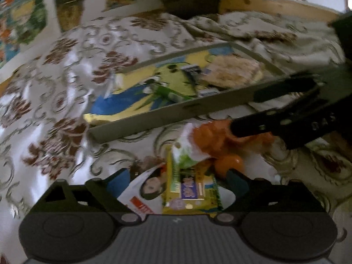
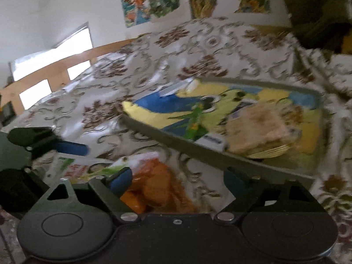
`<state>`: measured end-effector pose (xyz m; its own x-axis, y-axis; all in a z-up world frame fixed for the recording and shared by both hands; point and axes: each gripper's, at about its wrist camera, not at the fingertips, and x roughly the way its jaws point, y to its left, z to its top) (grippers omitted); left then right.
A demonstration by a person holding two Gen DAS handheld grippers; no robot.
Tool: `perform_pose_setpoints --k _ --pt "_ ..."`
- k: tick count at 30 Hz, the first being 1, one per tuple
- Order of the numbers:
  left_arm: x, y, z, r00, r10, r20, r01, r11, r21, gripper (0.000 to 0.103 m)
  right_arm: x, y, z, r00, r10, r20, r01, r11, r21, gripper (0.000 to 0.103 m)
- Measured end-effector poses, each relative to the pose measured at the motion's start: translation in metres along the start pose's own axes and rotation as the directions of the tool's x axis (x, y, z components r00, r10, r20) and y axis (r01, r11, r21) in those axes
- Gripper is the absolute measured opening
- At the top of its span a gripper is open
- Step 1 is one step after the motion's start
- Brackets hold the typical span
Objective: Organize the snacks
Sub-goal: 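Grasp the yellow-and-purple packet with left gripper while right gripper grasps the orange candy bag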
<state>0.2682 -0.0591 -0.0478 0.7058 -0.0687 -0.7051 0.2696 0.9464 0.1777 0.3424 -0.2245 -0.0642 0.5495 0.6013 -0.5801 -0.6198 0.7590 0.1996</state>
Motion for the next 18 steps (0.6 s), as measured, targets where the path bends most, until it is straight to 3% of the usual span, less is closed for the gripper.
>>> perform_pose_setpoints --k 4,8,14,17,18 --pt "0.008 -0.002 0.002 0.999 -0.038 -0.037 0.039 0.999 0.020 0.084 0.013 0.006 -0.004 0.999 0.011 -0.041 -0.012 1.000 -0.014 0.081" --pt "0.011 0.003 0.003 0.997 -0.062 -0.053 0.062 0.998 -0.006 0.079 0.016 0.006 -0.010 0.998 0.039 -0.058 -0.038 0.999 0.017 0.080" --pt "0.015 0.006 0.005 0.994 -0.069 -0.080 0.072 0.997 0.028 0.071 0.020 0.005 -0.014 0.997 0.054 -0.063 -0.051 0.998 0.046 0.078" --pt "0.018 0.004 0.007 0.994 -0.066 -0.089 0.071 0.996 0.046 0.071 0.018 0.003 -0.013 0.996 0.068 -0.057 -0.064 0.996 0.068 0.063" --pt "0.019 0.002 0.007 0.994 -0.063 -0.091 0.068 0.996 0.058 0.070 0.016 0.001 -0.012 0.996 0.073 -0.055 -0.068 0.994 0.086 0.050"
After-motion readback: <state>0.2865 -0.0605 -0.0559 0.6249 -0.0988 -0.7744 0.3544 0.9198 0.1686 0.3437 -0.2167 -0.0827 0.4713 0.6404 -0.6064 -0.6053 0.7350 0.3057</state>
